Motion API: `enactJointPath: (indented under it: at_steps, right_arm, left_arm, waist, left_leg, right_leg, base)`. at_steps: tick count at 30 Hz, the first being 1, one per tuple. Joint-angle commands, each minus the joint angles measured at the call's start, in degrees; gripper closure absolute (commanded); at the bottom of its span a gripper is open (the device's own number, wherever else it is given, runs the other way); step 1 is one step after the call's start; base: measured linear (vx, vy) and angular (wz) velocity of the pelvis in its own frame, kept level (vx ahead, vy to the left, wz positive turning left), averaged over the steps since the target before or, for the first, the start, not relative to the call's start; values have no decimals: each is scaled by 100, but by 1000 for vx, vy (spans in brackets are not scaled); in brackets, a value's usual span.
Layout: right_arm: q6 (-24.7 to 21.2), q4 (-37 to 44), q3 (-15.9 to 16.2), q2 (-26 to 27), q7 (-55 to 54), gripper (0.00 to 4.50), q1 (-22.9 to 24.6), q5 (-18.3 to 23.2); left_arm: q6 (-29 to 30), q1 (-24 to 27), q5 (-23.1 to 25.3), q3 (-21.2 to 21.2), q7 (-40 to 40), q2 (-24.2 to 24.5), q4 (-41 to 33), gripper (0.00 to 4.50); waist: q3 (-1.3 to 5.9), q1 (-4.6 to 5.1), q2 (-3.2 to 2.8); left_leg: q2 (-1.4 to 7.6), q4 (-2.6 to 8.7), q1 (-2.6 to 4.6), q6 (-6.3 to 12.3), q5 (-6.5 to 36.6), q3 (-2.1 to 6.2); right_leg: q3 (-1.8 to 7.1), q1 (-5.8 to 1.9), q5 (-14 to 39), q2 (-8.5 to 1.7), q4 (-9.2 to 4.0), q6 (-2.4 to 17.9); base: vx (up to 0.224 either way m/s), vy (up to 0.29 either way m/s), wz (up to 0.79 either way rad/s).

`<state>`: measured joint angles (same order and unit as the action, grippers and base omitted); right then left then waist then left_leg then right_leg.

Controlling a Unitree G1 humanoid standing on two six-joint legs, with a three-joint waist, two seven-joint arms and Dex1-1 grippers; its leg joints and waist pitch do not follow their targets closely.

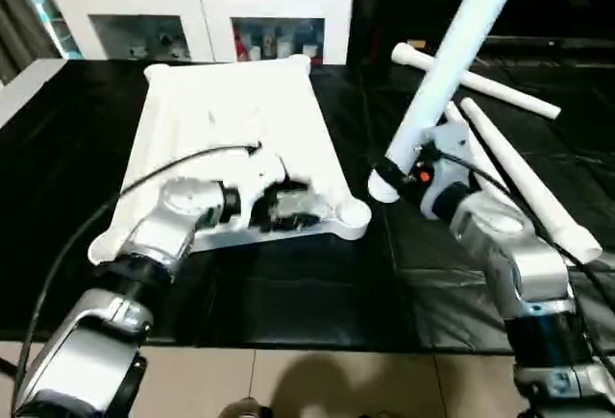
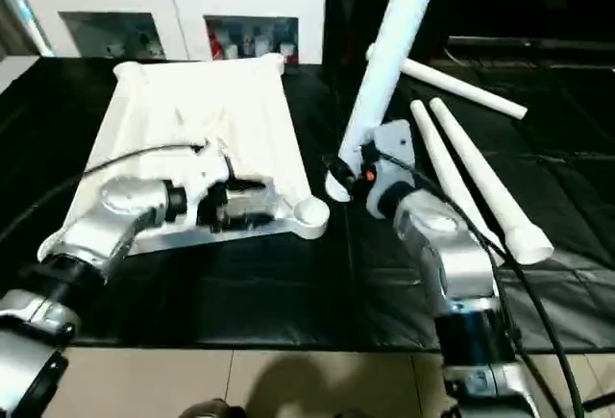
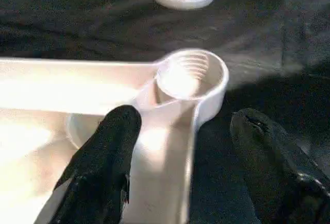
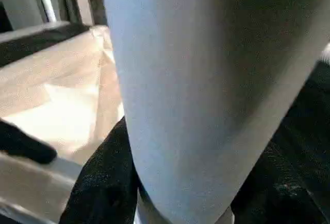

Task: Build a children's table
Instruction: Insert table leg to table base

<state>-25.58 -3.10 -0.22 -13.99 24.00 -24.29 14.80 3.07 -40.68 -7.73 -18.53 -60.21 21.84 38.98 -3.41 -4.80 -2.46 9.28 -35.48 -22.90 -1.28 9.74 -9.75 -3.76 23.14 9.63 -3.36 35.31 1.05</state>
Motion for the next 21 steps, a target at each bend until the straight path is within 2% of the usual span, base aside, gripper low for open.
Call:
enactJointPath:
  at_steps: [1,3,4,5,6,8,10,11,13,16,19,20,21]
  right_arm:
    - [-137,293,-33,69,5,257,64,178]
    - [-94,336,7,99,-33,257,106,161]
    - [-60,335,34,121,-61,257,122,143]
    - [-60,335,35,122,-61,257,123,143]
    - [-62,359,52,158,-61,257,138,136]
    - [-78,382,53,180,-63,257,143,134]
    - [-118,441,66,205,-65,257,162,135]
    - [-134,458,72,211,-65,257,168,140]
    - [-165,500,90,215,-62,257,190,142]
    - [-179,506,98,213,-53,257,189,139]
    - [-171,491,95,211,-53,257,181,134]
    - [-172,491,94,214,-54,257,181,129]
    - [-172,491,94,214,-54,257,181,129]
  left_arm:
    - [158,-95,20,-79,-220,1,216,130]
    - [111,-205,129,-63,-198,-84,530,130]
    - [-12,-323,287,-37,41,-164,818,130]
    - [-13,-326,292,-36,50,-167,826,158]
    - [-69,-450,432,-15,298,-224,1079,165]
    - [2,-508,466,5,380,-245,1182,171]
    - [139,-577,454,48,411,-275,1319,202]
    - [163,-596,451,56,410,-279,1367,209]
    - [103,-675,534,63,421,-301,1602,211]
    - [118,-742,553,117,354,-351,1807,250]
    - [87,-781,616,97,290,-381,1936,257]
    - [72,-789,633,93,288,-388,1968,286]
    - [72,-789,633,93,288,-388,1968,286]
  waist:
    - [456,17,-62]
    - [454,22,-60]
    - [453,18,-78]
    - [453,22,-71]
    - [462,11,-72]
    - [463,5,-78]
    - [465,6,-60]
    - [466,-1,-73]
    - [461,0,-74]
    - [457,-2,-72]
    - [452,-6,-90]
    - [452,-1,-83]
    - [453,-3,-81]
  left_leg:
    - [359,460,198,-181,1506,155]
    - [349,457,193,-165,1536,150]
    - [352,461,196,-174,1572,155]
    - [348,460,193,-175,1583,155]
    - [360,460,197,-190,1597,166]
    - [362,464,198,-187,1600,174]
    - [361,467,189,-172,1541,169]
    - [359,460,189,-147,1491,168]
    - [356,459,181,-125,1486,163]
    - [357,464,190,-139,1580,173]
    - [367,473,198,-156,1645,180]
    - [366,474,196,-156,1669,180]
    - [369,475,196,-157,1665,181]
  right_leg:
    - [310,-283,1176,-532,-407,1154]
    - [311,-275,1227,-529,-427,1154]
    - [311,-279,1302,-539,-441,1143]
    - [308,-281,1328,-534,-447,1129]
    - [309,-288,1343,-549,-438,1131]
    - [309,-287,1352,-551,-439,1115]
    - [308,-293,1282,-545,-436,1122]
    - [308,-286,1218,-547,-436,1142]
    - [307,-288,1162,-544,-435,1181]
    - [308,-295,1342,-561,-454,1148]
    - [308,-282,1403,-558,-463,1143]
    - [310,-284,1400,-561,-466,1148]
    - [311,-288,1388,-566,-463,1155]
  base:
    - [0,0,0]
    - [0,0,0]
    - [0,0,0]
    - [0,0,0]
    - [0,0,0]
    - [0,0,0]
    - [0,0,0]
    - [0,0,0]
    - [0,0,0]
    - [0,0,0]
    - [0,0,0]
    - [0,0,0]
    - [0,0,0]
